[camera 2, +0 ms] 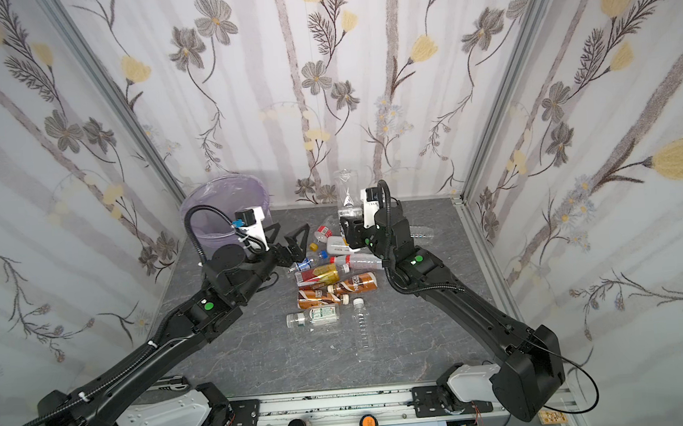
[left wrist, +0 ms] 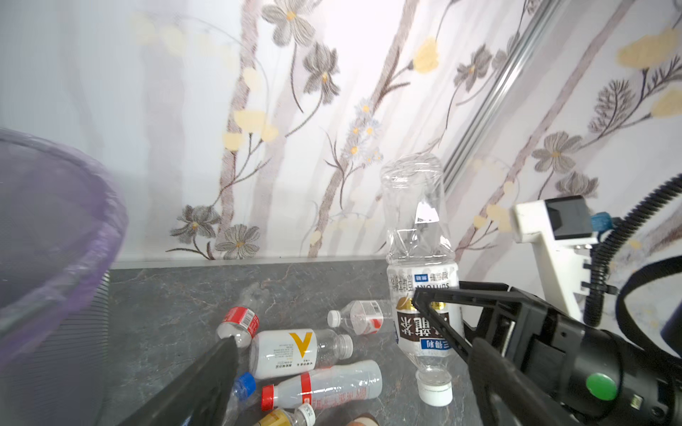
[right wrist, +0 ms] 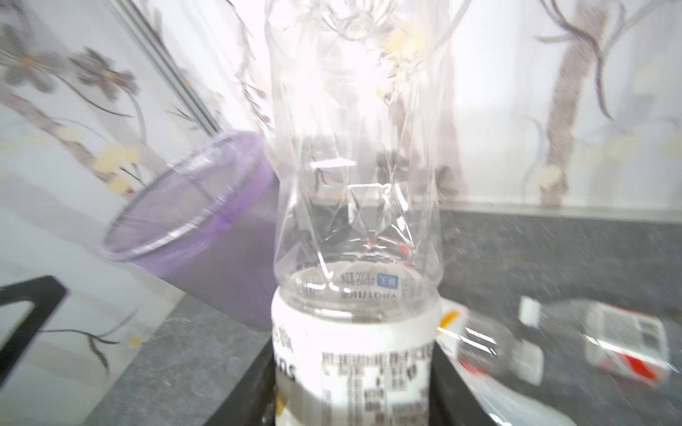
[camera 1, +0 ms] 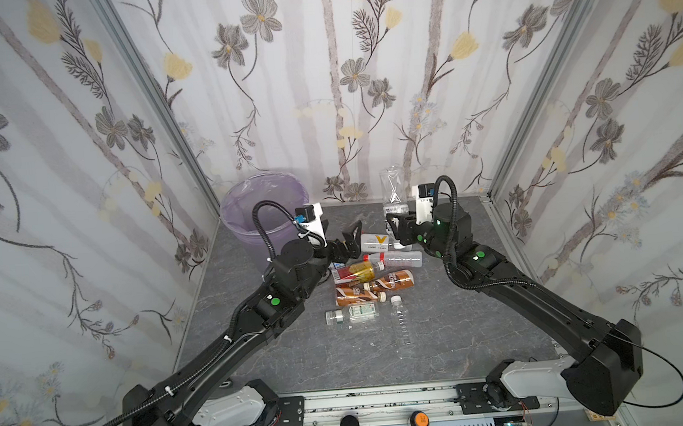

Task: Throw the plastic bottles in the bin
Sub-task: 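Lift the clear bottle with the right gripper and carry it over the wastebasket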

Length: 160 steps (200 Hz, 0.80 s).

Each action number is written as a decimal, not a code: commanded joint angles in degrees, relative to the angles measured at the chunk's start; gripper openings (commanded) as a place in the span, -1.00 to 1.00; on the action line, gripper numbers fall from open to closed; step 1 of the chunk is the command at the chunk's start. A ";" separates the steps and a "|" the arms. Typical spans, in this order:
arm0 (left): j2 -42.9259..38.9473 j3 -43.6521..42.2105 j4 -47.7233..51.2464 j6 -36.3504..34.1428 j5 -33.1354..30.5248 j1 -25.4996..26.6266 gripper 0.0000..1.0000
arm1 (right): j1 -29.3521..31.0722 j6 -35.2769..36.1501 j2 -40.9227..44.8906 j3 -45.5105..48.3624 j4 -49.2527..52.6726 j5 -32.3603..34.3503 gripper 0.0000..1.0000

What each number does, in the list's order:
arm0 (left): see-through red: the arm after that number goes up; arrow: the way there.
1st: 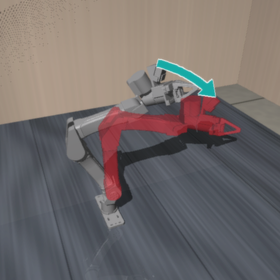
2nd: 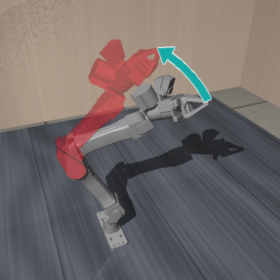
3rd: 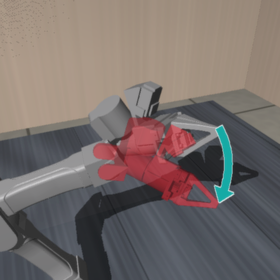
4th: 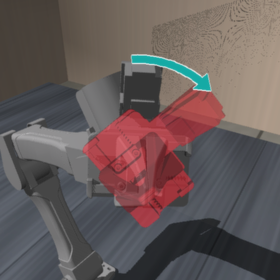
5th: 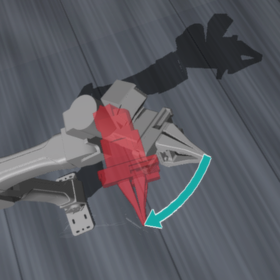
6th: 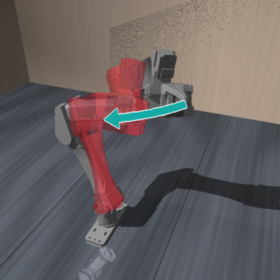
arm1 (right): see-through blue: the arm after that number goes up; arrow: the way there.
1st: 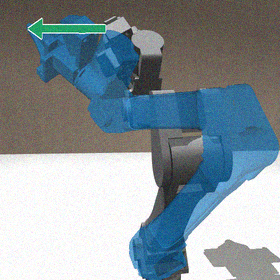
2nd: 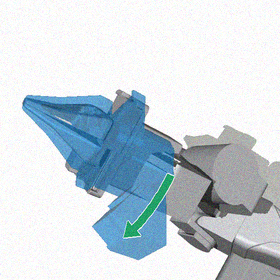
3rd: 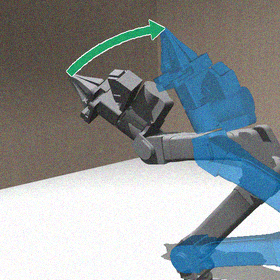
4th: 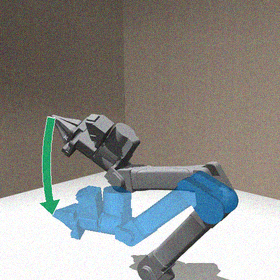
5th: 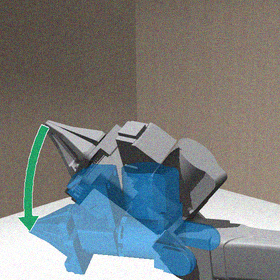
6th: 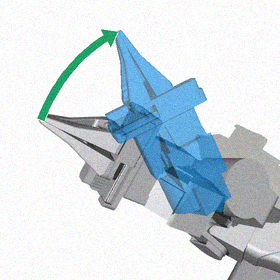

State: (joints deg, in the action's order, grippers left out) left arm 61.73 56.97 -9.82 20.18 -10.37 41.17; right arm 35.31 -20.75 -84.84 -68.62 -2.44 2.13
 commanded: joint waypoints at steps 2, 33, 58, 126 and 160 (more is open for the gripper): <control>-4.50 0.64 4.55 3.37 1.69 -2.86 1.00 | 3.26 5.58 -1.77 -7.71 -7.76 2.29 0.00; -11.02 2.47 7.58 3.79 1.87 -9.10 1.00 | 5.60 9.73 3.64 -8.20 -21.96 5.58 0.03; -15.02 2.98 8.76 4.04 2.03 -14.10 1.00 | 5.75 10.29 9.88 -2.03 -40.20 8.89 0.03; -19.68 0.91 10.07 4.59 2.80 -19.14 1.00 | 6.47 3.91 -1.10 -10.85 -52.06 10.38 0.03; -20.54 -0.86 10.50 4.95 3.47 -20.73 1.00 | 9.83 -0.01 -31.71 -44.93 -23.07 3.12 0.10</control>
State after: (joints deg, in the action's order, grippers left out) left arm 41.82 56.82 0.34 24.21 -7.40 21.26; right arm 43.07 -16.67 -100.27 -95.68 -51.00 11.92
